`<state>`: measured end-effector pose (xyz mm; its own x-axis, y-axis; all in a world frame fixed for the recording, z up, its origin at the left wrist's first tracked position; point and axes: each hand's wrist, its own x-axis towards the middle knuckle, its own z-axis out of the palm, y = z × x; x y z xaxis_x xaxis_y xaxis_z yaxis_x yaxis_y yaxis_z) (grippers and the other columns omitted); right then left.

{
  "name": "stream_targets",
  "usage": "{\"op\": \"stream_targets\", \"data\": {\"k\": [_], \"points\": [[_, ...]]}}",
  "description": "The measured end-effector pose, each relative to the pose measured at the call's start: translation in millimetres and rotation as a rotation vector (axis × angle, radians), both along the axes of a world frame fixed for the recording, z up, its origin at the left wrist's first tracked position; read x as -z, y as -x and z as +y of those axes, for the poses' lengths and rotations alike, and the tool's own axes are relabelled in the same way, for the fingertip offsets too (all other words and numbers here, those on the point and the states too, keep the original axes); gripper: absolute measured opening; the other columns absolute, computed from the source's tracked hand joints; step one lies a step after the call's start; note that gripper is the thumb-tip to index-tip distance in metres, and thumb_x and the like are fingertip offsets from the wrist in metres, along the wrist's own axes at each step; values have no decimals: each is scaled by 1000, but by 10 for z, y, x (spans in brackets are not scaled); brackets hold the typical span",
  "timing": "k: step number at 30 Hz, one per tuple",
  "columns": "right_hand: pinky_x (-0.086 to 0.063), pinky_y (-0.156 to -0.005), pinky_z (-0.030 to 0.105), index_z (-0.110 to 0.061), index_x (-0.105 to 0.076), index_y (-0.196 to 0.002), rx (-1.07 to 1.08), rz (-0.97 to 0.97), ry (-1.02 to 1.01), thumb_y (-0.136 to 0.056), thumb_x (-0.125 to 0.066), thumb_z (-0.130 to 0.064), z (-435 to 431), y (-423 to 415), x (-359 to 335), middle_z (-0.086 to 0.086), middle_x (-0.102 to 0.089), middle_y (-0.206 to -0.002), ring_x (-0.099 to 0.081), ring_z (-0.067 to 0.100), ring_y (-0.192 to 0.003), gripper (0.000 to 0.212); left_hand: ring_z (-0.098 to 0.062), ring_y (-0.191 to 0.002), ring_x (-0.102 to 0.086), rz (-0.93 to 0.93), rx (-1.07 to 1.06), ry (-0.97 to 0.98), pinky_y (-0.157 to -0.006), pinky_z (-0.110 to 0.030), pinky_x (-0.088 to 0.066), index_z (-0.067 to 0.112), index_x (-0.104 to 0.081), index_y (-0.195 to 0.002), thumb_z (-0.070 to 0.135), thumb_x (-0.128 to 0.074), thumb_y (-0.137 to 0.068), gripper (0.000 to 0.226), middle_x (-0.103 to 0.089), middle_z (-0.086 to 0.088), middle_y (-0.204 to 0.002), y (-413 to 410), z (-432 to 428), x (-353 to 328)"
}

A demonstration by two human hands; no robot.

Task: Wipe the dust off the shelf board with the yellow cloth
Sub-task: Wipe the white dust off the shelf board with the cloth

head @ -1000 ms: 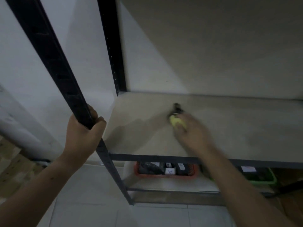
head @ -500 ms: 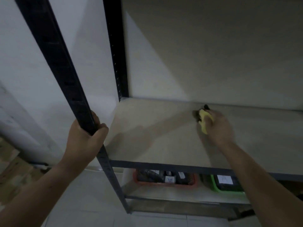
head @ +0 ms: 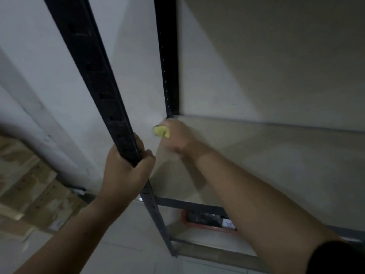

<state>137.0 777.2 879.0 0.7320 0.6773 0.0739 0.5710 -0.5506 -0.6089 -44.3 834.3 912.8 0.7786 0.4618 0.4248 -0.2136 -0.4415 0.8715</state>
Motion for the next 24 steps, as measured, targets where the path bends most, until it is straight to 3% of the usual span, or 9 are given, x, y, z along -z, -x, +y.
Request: {"op": "stream_targets", "data": {"k": [2, 4, 6, 9, 11, 13, 17, 20, 24], "points": [[-56, -78, 30, -14, -70, -113, -191, 242, -55, -81, -68, -12, 20, 46, -145, 5, -71, -105, -67, 15, -91, 32, -11, -54, -39, 6, -12, -38, -51, -29, -35, 21, -37, -69, 21, -57, -74, 20, -36, -4, -61, 7, -13, -9], [-57, -70, 32, -10, -70, -109, -176, 323, -243, -82, -70, -14, -246, -17, -270, 8, -71, -100, -67, 7, -80, 27, -11, -56, -39, 5, -9, -9, -52, -27, -35, 19, -36, -72, 24, -57, -74, 21, -36, -11, -66, 10, -31, -15], [-48, -74, 21, -11, -68, -113, 47, 121, -336, -82, -69, -19, -615, -174, -304, 5, -69, -106, -65, 6, -90, 32, -12, -57, -38, 11, -18, 29, -54, -27, -35, 19, -35, -73, 23, -58, -73, 23, -34, -8, -66, 14, -35, -22], [-38, -84, 22, -16, -63, -118, 372, -36, -103, -94, -50, -35, -1306, -375, -138, 9, -63, -124, -58, 23, -111, 33, -15, -57, -37, 17, -16, 56, -54, -30, -33, 16, -33, -71, 16, -57, -74, 24, -33, -5, -64, 14, -58, -33], [-39, -102, 31, -23, -55, -124, 228, -7, 53, -97, -35, -44, -1573, -348, 57, 10, -52, -139, -51, 20, -119, 40, -14, -56, -38, 24, -31, 58, -53, -30, -33, 15, -33, -70, 12, -56, -75, 24, -33, -8, -64, 23, -84, -56], [-34, -113, 38, -27, -48, -134, 83, -35, -3, -99, -36, -46, -1587, -133, 143, 5, -45, -146, -45, 16, -128, 41, -11, -55, -38, 32, -34, 69, -53, -27, -35, 15, -34, -70, 11, -57, -76, 23, -34, -2, -63, 28, -99, -68], [-34, -105, 21, -21, -50, -137, -107, -31, -107, -97, -47, -15, -1081, 831, 165, 2, -50, -142, -47, 17, -129, 41, -13, -56, -39, 33, -36, 76, -55, -29, -35, 23, -37, -70, 17, -59, -74, 23, -36, 2, -63, 46, -79, -63], [-45, -103, 33, -16, -57, -128, -390, -39, -63, -85, -46, -13, -953, 1178, 175, 4, -53, -138, -53, 21, -121, 45, -14, -56, -40, 44, -38, 87, -57, -31, -35, 32, -41, -66, 14, -58, -75, 26, -38, 6, -61, 44, -71, -58], [-46, -96, 23, -15, -64, -123, -140, -8, -292, -88, -48, -11, -1742, 806, -178, 3, -63, -126, -59, 5, -111, 39, -11, -55, -41, 76, -67, 60, -55, -23, -37, 23, -39, -72, 15, -57, -75, 20, -39, 1, -63, 55, -124, -115]]}}
